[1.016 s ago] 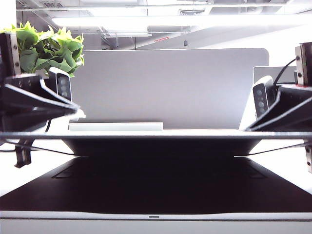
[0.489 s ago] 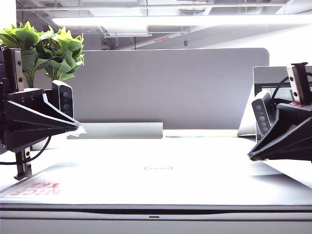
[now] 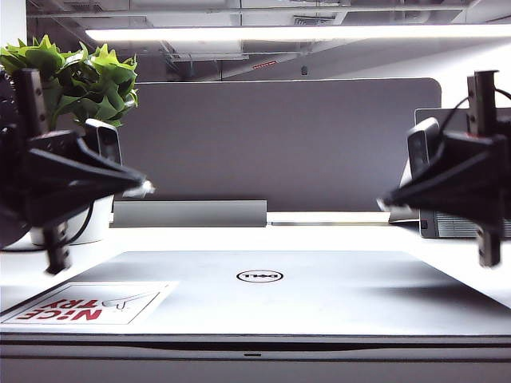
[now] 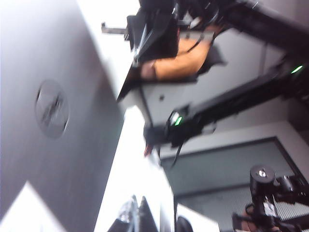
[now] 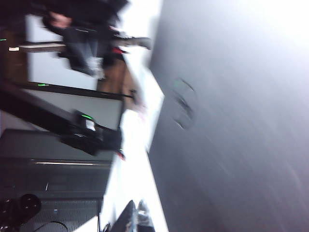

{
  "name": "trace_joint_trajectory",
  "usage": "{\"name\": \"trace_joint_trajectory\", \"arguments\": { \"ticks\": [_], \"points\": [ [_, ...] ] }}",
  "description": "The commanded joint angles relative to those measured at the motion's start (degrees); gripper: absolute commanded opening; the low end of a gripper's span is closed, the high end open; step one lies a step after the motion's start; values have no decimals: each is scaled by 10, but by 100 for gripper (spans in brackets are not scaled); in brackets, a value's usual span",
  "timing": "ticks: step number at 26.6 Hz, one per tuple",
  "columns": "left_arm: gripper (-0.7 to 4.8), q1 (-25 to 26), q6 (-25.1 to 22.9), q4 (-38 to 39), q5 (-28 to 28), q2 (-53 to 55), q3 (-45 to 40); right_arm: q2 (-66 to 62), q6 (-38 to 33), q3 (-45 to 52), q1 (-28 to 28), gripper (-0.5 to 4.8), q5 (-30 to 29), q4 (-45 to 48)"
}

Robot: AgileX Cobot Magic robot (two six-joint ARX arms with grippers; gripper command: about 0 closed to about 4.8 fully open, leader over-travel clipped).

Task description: Close the laptop lid.

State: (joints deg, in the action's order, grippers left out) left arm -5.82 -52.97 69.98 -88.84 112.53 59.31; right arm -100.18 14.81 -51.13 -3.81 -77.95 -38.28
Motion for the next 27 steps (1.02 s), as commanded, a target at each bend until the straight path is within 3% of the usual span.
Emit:
{"name": "trace_joint_trajectory", "arguments": {
  "ticks": [1,6,10,12,14,18,21,27],
  "points": [
    [-5,-1,-22,42,-41,-3,49,3,1,-64,0,-5,-19,-13],
    [-5,-2,-32,122,-37,-3,197,3,-10,-221,0,-5,-16,-52],
    [-5,-2,27,124,-38,-28,347,3,-57,-363,0,-5,-16,-56],
    [-5,-2,54,123,-35,-40,433,3,-84,-435,0,-5,15,-56],
    [-5,-2,90,123,-14,-43,531,5,-122,-510,0,-5,91,-56],
    [-5,-3,130,116,76,-47,665,16,-160,-591,-2,-5,221,-51],
    [-5,-2,174,84,121,-57,717,34,-182,-632,-3,-5,287,-33],
    [-5,-5,329,-22,352,-73,783,92,-212,-655,-3,-5,414,31]
  ]
}}
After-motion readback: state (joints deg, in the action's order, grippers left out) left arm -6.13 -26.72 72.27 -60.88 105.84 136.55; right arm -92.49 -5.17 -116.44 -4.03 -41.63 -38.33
